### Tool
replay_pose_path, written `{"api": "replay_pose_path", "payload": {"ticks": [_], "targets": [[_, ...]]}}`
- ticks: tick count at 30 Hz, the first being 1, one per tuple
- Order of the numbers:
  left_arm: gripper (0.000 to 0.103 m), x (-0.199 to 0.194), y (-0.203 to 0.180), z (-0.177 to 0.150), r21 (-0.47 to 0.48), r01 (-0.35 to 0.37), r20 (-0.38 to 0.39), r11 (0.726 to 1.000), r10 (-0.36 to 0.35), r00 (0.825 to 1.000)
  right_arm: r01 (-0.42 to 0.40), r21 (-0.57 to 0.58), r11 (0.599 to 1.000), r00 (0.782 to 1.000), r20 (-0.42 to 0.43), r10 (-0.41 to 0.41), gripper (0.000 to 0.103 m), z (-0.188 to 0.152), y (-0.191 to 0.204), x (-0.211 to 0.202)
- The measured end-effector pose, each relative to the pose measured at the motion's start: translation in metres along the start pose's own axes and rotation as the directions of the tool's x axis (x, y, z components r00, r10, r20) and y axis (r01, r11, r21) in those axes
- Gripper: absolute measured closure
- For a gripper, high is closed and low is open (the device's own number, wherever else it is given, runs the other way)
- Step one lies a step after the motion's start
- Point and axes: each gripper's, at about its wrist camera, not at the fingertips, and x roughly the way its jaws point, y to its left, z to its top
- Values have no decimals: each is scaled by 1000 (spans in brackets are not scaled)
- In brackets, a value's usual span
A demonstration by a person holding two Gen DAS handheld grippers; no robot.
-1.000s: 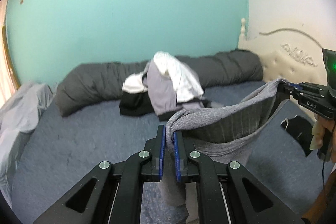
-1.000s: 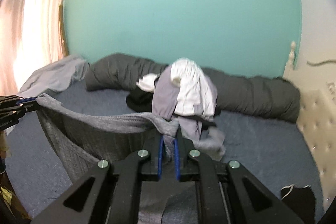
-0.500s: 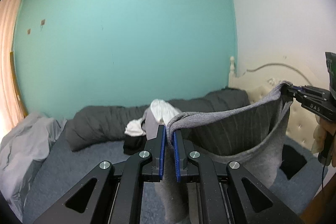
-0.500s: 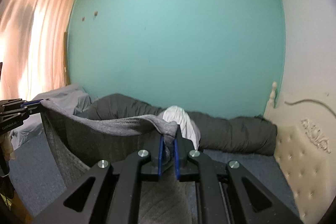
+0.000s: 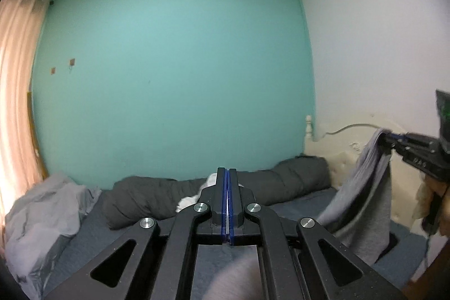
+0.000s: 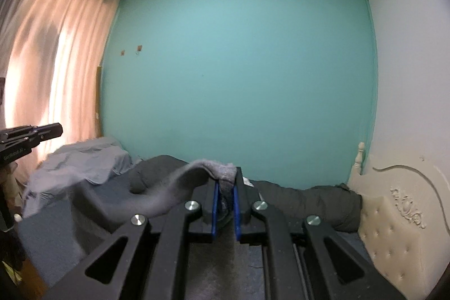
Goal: Fold clothes
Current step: 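Lift the grey sweatshirt off the bed with both grippers holding its hem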
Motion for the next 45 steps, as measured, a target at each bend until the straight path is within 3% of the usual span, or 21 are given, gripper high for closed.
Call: {"api": "replay_pose_path", "payload": {"ticks": [5,9,16,24,35,45], "targets": [[103,22,17,-43,-94,66,-132,993,-78,988,-3,-44,999,995,-104,-2,95,-21,17,17],[103,41,29,-79,-140,52,-199,989,-79,977,-13,-61,998,986,-169,3,95,-37,24,29],[103,53,36,-113,-174,38,-241,984,-80,967,-19,-52,998,979,-206,7,95,-50,23,33],[103,56,34,-126,-213,69,-257,975,-124,958,-7,-59,998,970,-245,-8,95,-50,18,48],[103,108,32,-179,-239,68,-349,969,-151,925,-16,-37,999,947,-321,3,95,-84,7,93],[103,173,22,-237,-250,71,-434,966,-178,883,-33,-15,999,906,-422,23,95,-143,-3,158]]}}
